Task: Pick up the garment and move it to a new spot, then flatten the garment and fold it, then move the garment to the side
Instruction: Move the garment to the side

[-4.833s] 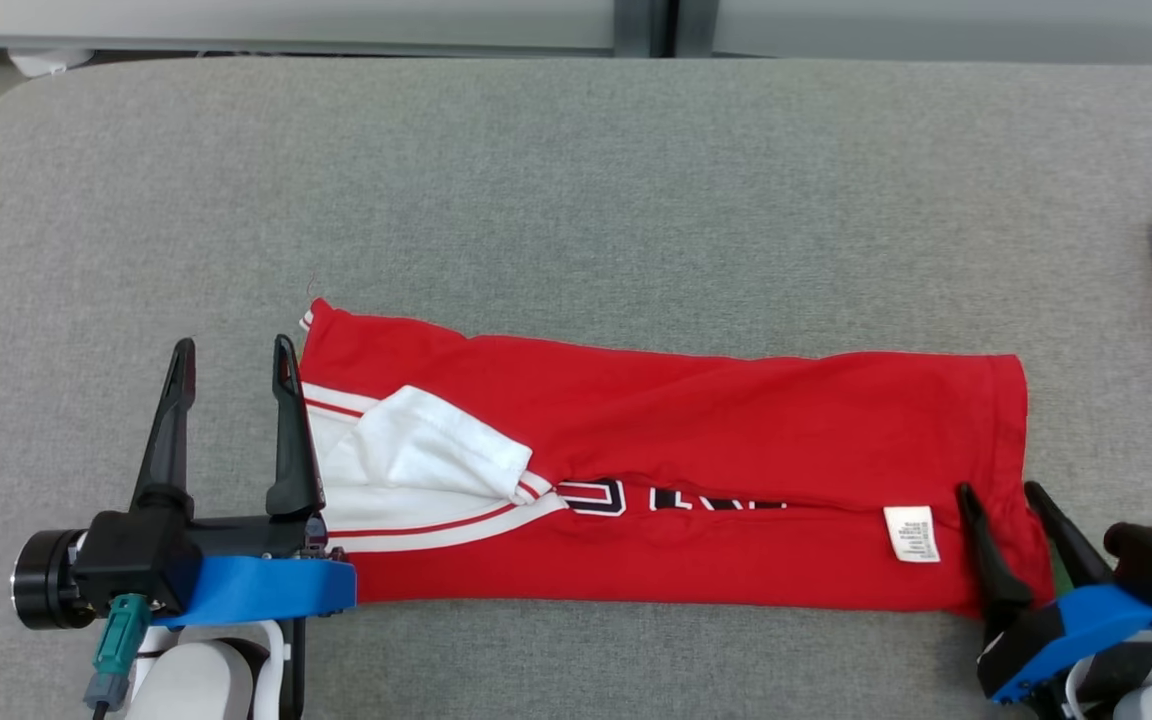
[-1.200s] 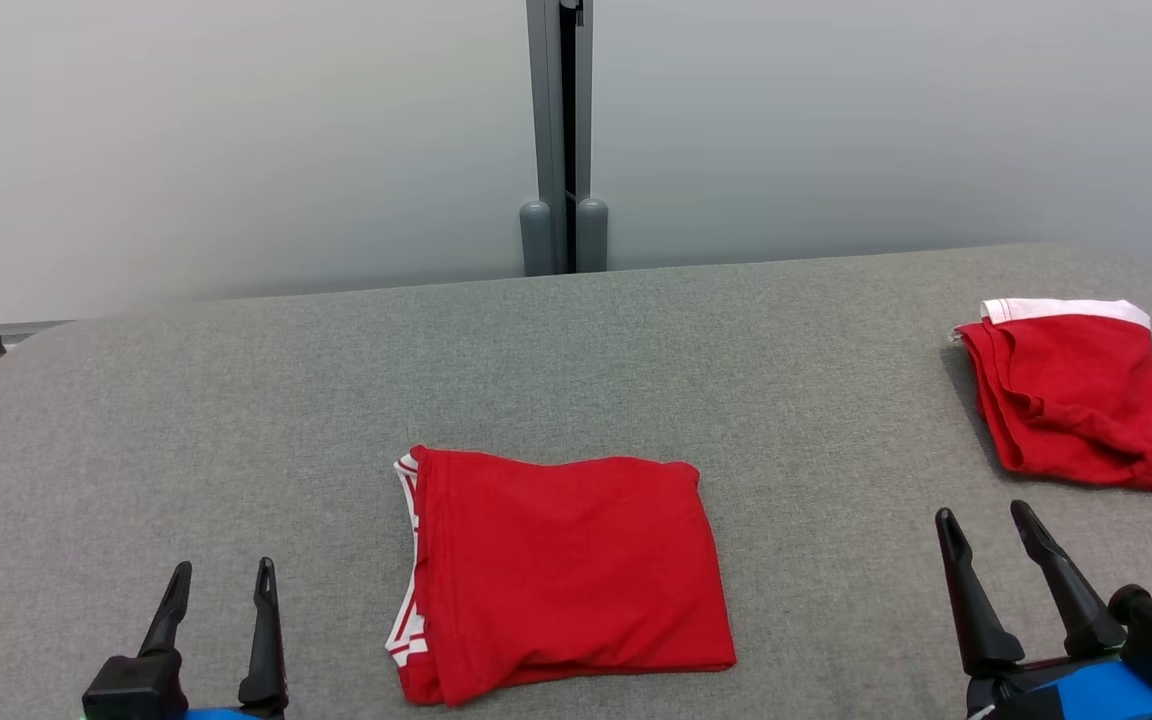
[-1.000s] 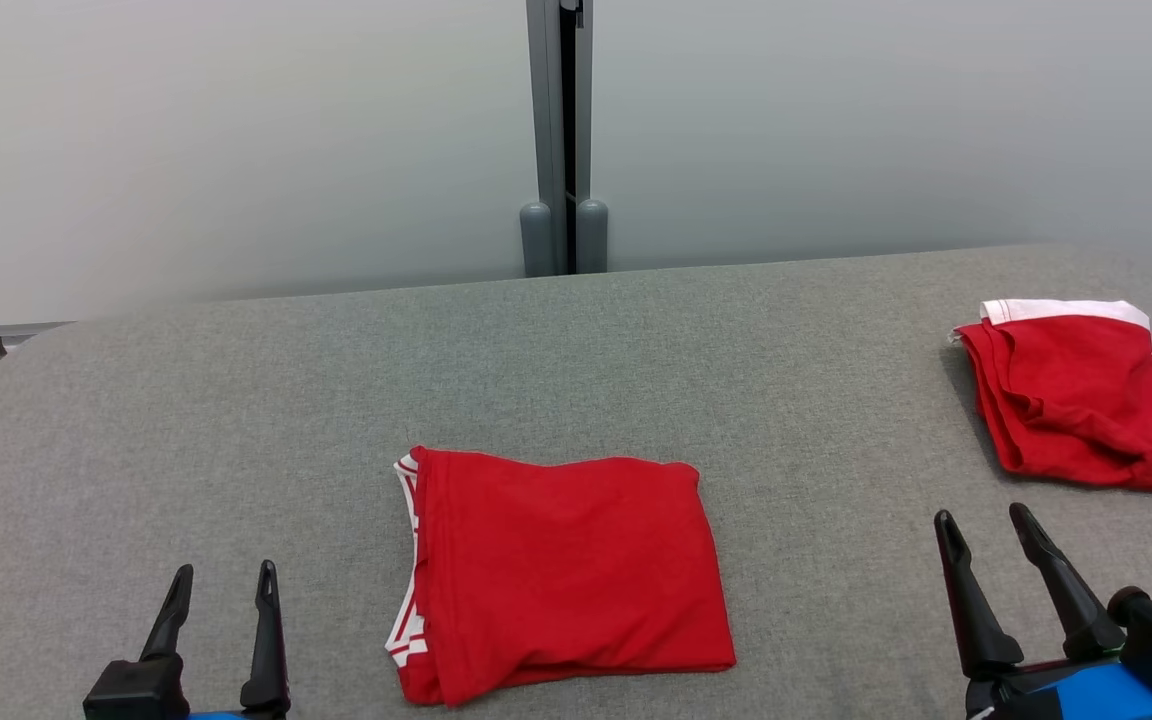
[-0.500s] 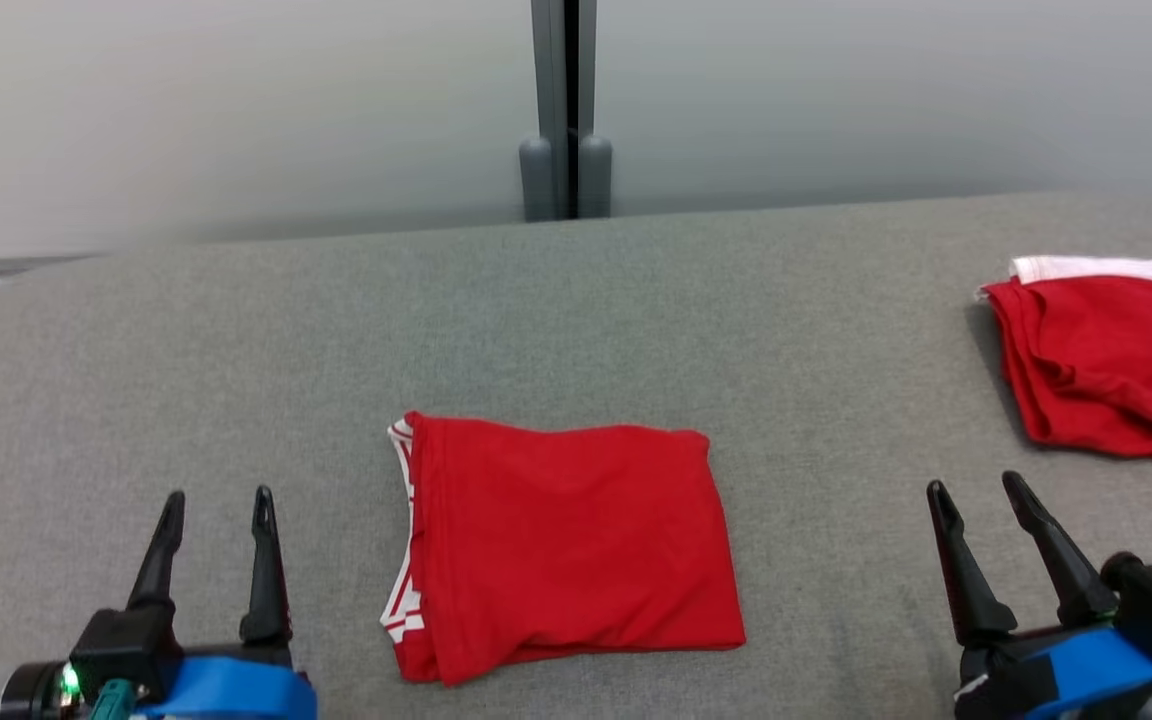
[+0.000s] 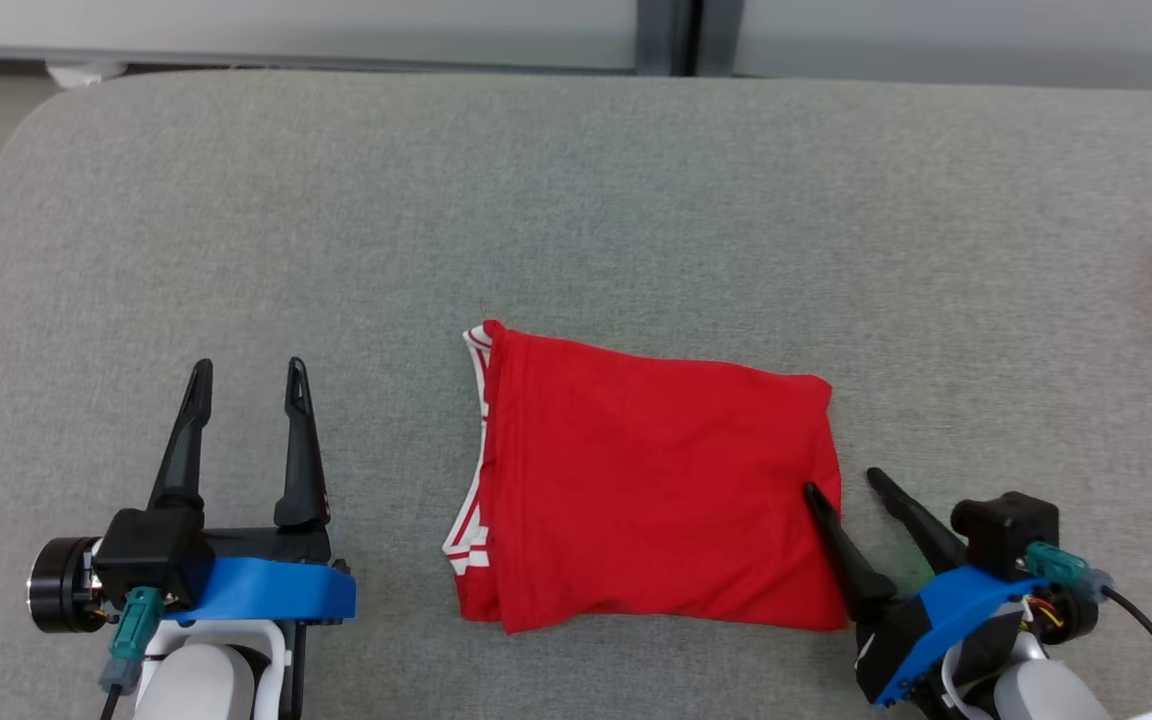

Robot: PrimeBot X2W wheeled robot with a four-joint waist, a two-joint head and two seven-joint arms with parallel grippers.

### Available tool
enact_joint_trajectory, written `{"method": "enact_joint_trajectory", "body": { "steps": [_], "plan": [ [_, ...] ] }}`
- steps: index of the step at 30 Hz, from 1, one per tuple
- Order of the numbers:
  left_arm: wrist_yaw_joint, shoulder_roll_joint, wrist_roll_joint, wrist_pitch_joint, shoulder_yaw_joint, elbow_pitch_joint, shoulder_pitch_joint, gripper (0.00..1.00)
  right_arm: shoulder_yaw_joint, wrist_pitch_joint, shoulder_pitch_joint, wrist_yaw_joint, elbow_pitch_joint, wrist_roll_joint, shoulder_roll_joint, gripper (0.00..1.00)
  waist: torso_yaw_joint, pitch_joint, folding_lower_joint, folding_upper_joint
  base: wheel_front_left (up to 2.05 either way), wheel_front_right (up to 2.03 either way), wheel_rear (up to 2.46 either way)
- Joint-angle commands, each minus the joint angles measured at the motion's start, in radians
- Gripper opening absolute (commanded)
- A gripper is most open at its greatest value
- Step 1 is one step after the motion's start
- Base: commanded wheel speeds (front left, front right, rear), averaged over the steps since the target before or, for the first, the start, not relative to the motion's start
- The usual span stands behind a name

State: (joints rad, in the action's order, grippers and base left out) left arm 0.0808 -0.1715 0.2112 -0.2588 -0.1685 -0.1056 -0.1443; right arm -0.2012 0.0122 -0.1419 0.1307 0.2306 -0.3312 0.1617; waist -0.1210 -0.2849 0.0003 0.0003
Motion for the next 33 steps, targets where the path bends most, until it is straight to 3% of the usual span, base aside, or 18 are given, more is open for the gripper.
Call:
{"method": "enact_joint_trajectory", "body": {
  "steps": [1, 4, 5, 7, 8, 13, 18, 19, 27, 33],
  "plan": [
    [-0.004, 0.002, -0.008, -0.006, 0.004, -0.003, -0.018, 1.00, -0.013, -0.010, -0.036, 0.000, 0.041, -0.013, 0.001, 1.00, -0.031, -0.035, -0.0003, -0.0003, 0.00, 0.00, 0.00],
    [-0.007, 0.012, -0.010, -0.006, 0.016, 0.008, -0.023, 1.00, -0.053, -0.057, -0.060, 0.000, 0.114, -0.035, 0.007, 1.00, -0.036, -0.041, -0.0003, -0.0003, 0.00, 0.00, 0.00],
    [-0.009, 0.014, -0.012, -0.006, 0.018, 0.010, -0.020, 1.00, -0.066, -0.065, -0.065, 0.000, 0.128, -0.046, 0.010, 0.85, -0.036, -0.042, -0.0003, -0.0003, 0.00, 0.00, 0.00],
    [-0.012, 0.015, -0.020, -0.007, 0.024, 0.013, -0.011, 1.00, -0.083, -0.080, -0.074, 0.000, 0.142, -0.055, 0.016, 0.10, -0.032, -0.041, -0.0003, -0.0003, 0.00, 0.00, 0.00],
    [-0.013, 0.015, -0.021, -0.007, 0.029, 0.014, -0.006, 1.00, -0.088, -0.073, -0.080, 0.000, 0.136, -0.058, 0.019, 0.00, -0.027, -0.039, -0.0003, -0.0003, 0.00, 0.00, 0.00],
    [-0.022, 0.016, -0.033, -0.007, 0.041, 0.025, 0.004, 1.00, -0.086, -0.028, -0.085, -0.001, 0.073, -0.049, 0.053, 0.00, 0.016, -0.033, -0.0003, -0.0003, 0.00, 0.00, 0.00],
    [-0.018, 0.005, -0.048, -0.007, 0.058, 0.043, 0.019, 1.00, -0.091, 0.003, -0.081, 0.000, 0.025, -0.053, 0.072, 0.00, 0.090, -0.032, -0.0003, -0.0003, 0.00, 0.00, 0.00],
    [-0.021, -0.001, -0.053, -0.007, 0.062, 0.051, 0.025, 1.00, -0.083, 0.006, -0.076, 0.000, 0.015, -0.057, 0.086, 0.00, 0.134, -0.032, -0.0003, -0.0003, 0.00, 0.00, 0.00],
    [-0.024, -0.013, -0.057, -0.007, 0.060, 0.068, 0.038, 1.00, -0.002, 0.017, -0.122, 0.000, 0.051, -0.080, 0.128, 0.00, 0.296, -0.033, -0.0003, -0.0003, 0.00, 0.00, 0.00],
    [-0.026, -0.023, -0.072, 0.009, 0.042, 0.093, 0.004, 1.00, 0.042, 0.040, -0.170, 0.000, 0.087, -0.103, 0.142, 0.00, 0.341, -0.070, -0.0003, -0.0003, 0.00, 0.00, 0.00]
  ]
}}
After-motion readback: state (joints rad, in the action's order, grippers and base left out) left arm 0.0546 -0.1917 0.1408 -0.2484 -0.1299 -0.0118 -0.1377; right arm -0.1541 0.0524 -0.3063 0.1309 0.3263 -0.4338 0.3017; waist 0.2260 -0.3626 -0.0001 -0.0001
